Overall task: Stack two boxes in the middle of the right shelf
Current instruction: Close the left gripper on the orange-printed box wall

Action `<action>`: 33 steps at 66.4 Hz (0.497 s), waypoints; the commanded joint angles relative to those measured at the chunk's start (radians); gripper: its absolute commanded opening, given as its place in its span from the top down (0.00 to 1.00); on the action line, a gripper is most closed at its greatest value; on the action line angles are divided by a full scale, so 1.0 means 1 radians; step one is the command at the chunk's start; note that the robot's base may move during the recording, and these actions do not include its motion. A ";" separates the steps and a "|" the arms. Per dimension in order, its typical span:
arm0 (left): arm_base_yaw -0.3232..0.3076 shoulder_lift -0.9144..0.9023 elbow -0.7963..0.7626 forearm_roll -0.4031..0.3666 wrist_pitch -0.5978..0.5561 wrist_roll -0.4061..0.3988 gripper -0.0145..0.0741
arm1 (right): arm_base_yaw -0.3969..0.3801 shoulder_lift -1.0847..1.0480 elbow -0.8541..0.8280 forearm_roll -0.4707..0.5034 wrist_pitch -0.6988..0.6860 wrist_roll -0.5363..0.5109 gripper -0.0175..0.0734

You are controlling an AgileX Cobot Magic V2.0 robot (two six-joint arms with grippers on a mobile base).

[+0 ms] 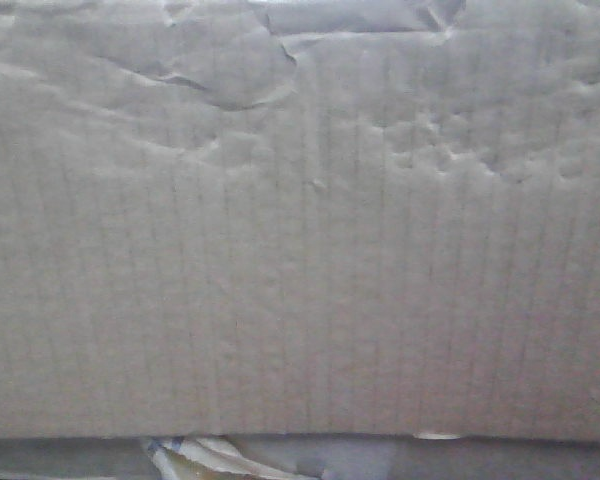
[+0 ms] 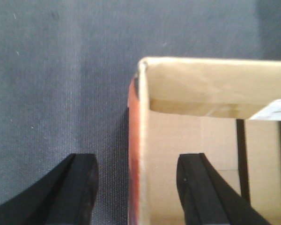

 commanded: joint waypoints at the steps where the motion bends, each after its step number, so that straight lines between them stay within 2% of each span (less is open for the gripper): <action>1: 0.002 0.005 0.001 -0.002 0.009 0.008 0.51 | 0.004 -0.003 0.000 -0.008 -0.024 -0.002 0.99; 14: 0.002 0.008 0.001 0.042 0.035 0.008 0.55 | 0.004 -0.003 0.000 -0.008 -0.024 -0.002 0.99; 33: 0.002 0.008 0.001 0.040 0.054 0.008 0.55 | 0.004 -0.003 0.000 -0.008 -0.024 -0.002 0.99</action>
